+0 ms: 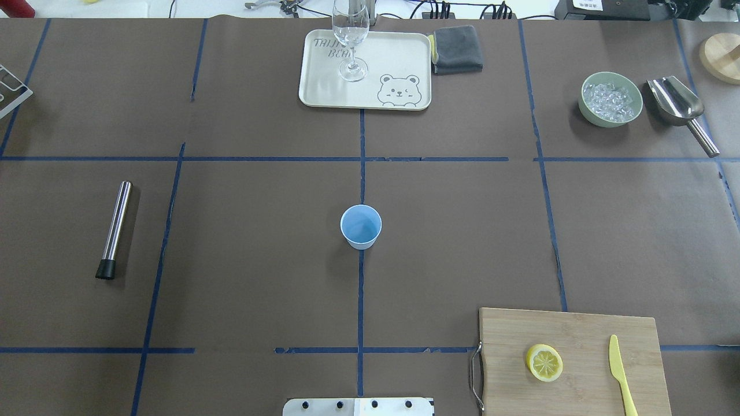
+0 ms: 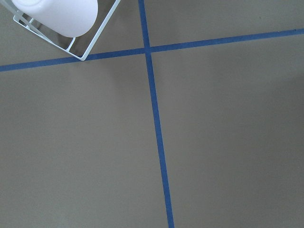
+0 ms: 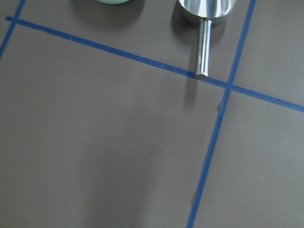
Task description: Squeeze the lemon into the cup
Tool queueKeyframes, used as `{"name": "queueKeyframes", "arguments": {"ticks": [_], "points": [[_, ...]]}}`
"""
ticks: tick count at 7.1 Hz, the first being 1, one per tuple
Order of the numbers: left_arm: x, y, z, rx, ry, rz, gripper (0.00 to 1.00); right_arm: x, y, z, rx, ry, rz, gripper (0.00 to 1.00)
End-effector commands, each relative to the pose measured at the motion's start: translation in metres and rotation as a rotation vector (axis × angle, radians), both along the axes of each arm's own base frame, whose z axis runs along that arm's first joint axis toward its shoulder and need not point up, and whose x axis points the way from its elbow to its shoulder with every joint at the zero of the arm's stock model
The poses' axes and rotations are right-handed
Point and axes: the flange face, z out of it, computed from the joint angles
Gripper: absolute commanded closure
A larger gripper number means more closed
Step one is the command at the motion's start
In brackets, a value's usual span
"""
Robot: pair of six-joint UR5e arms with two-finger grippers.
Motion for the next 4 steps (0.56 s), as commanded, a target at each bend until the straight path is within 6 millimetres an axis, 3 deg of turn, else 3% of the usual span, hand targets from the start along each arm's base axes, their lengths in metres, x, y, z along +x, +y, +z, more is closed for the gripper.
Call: {"name": "queueKeyframes", "arguments": {"ticks": [1, 4], "points": [[0.000, 0.000, -0.001, 0.003, 0.000, 0.000, 0.00, -0.071, 0.009, -0.064, -0.011, -0.036, -0.060, 0.00], [0.000, -0.001, -0.007, 0.016, -0.002, 0.000, 0.00, -0.178, 0.057, -0.161, -0.185, -0.073, 0.015, 0.00]]}}
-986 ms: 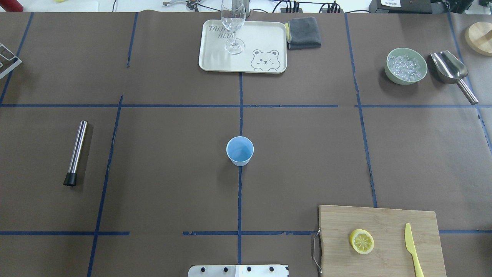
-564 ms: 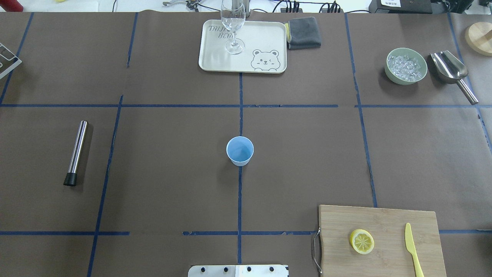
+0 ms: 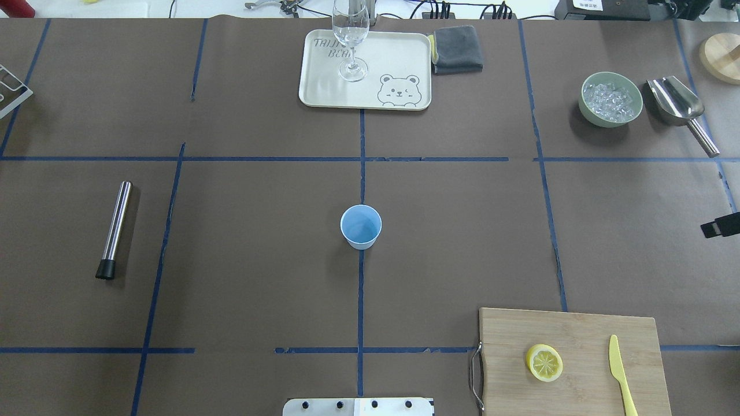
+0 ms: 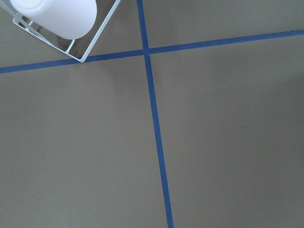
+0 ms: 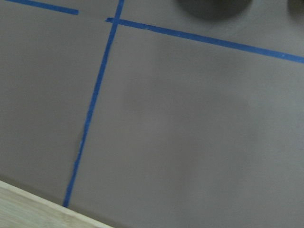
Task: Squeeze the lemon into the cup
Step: 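Move the right gripper down to the lemon slice on the cutting board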
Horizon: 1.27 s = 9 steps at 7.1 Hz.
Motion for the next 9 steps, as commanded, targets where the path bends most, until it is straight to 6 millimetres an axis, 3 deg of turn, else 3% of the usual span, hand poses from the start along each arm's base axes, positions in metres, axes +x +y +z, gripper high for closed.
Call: {"name": "queueKeyframes", "arguments": {"ticks": [1, 2, 4, 5, 8, 9], "points": [[0.000, 0.000, -0.005, 0.010, -0.001, 0.000, 0.00, -0.082, 0.046, -0.058, -0.076, -0.004, 0.063, 0.00], [0.000, 0.000, -0.005, 0.011, -0.002, 0.000, 0.00, -0.115, 0.065, -0.068, -0.087, -0.052, 0.095, 0.00], [0.000, -0.001, -0.007, 0.016, -0.002, 0.000, 0.00, -0.190, 0.119, -0.066, -0.082, 0.003, 0.208, 0.00], [0.000, -0.001, -0.008, 0.017, -0.002, 0.000, 0.00, -0.218, 0.147, -0.065, -0.039, 0.013, 0.246, 0.00], [-0.001, 0.000, -0.008, 0.016, -0.002, -0.002, 0.00, -0.281, 0.174, -0.073, -0.024, 0.046, 0.237, 0.00], [-0.001, 0.000, -0.010, 0.020, -0.002, -0.002, 0.00, -0.294, 0.180, -0.061, -0.018, 0.073, 0.241, 0.00]]}}
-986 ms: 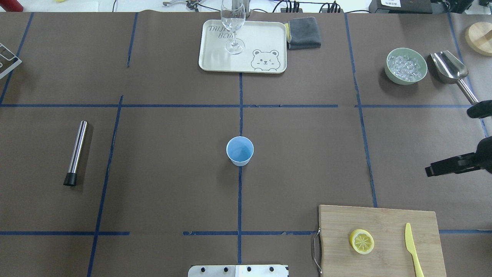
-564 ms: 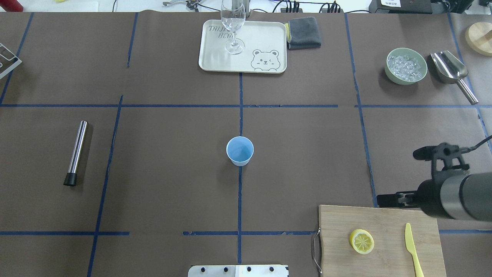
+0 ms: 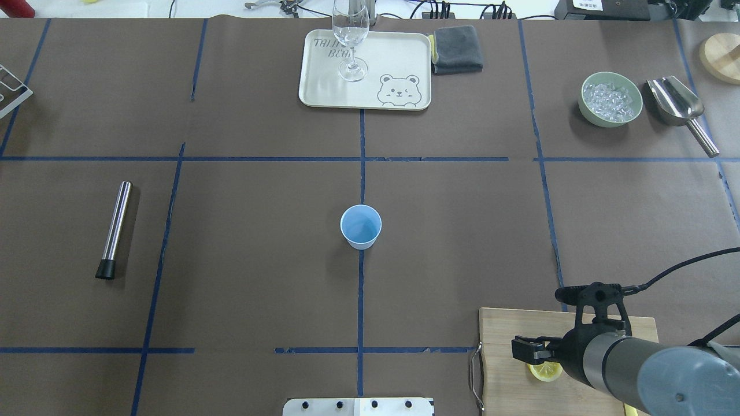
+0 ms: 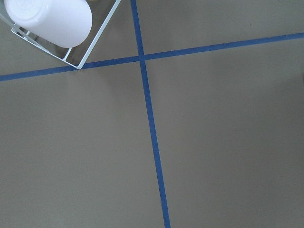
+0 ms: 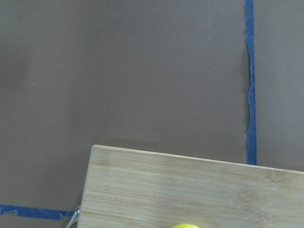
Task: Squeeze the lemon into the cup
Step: 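Move the right gripper down to the lemon slice on the cutting board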
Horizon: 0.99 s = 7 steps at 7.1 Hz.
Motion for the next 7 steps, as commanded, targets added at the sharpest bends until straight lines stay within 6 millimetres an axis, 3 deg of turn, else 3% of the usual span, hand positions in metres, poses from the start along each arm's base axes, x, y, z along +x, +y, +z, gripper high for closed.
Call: {"name": "queueKeyframes", "arguments": {"ticks": [1, 7], "points": [[-0.001, 0.000, -0.003, 0.005, 0.000, -0.002, 0.00, -0.023, 0.011, 0.014, 0.003, 0.043, 0.004, 0.00], [-0.003, 0.000, -0.007, 0.014, -0.001, -0.008, 0.00, -0.029, 0.017, 0.035, -0.004, 0.087, -0.015, 0.00]]}}
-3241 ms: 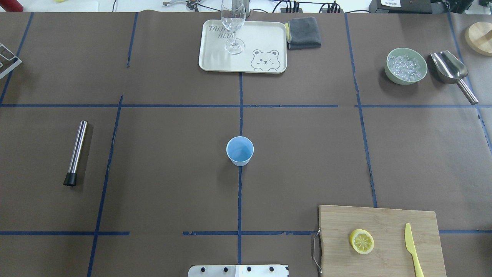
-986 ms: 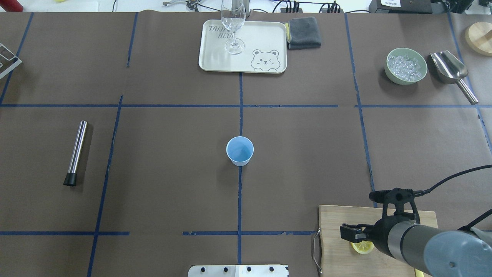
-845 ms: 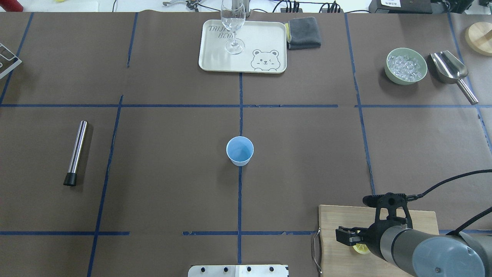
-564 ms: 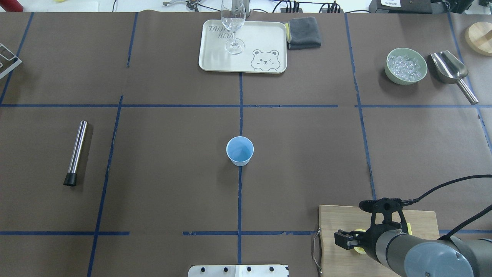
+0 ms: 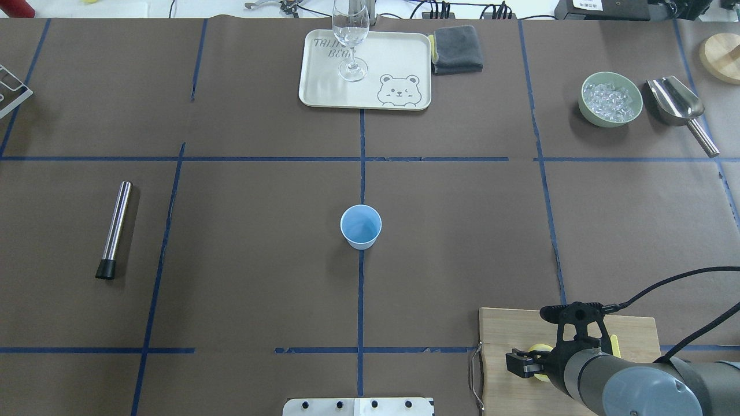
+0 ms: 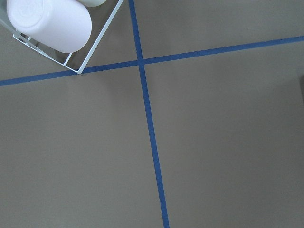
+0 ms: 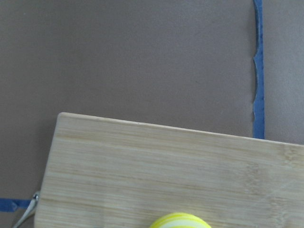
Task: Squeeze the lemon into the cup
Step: 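Close the right gripper on the lemon slice and lift it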
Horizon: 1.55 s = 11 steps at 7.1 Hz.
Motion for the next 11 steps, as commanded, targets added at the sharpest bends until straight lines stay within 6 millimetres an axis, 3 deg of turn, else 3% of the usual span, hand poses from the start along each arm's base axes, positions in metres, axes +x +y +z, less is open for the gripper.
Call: {"name": "queueKeyframes", "arguments": {"ticks": [1, 8, 10, 11], "points": [[-0.0003, 0.0000, -0.0006, 0.001, 0.000, -0.001, 0.00, -0.0008, 0.0016, 0.0051, -0.003, 0.011, -0.005, 0.01], [-0.0004, 0.0001, -0.0011, 0.001, -0.002, -0.001, 0.00, -0.0034, 0.0108, 0.0100, -0.004, 0.022, -0.028, 0.11], [-0.0004, -0.0001, -0.0043, 0.009, -0.002, -0.001, 0.00, -0.0023, 0.0110, 0.0119, -0.005, 0.027, -0.029, 0.32], [-0.0004, -0.0001, -0.0049, 0.009, -0.002, -0.001, 0.00, -0.0012, 0.0105, 0.0111, -0.006, 0.025, -0.028, 0.61]]}}
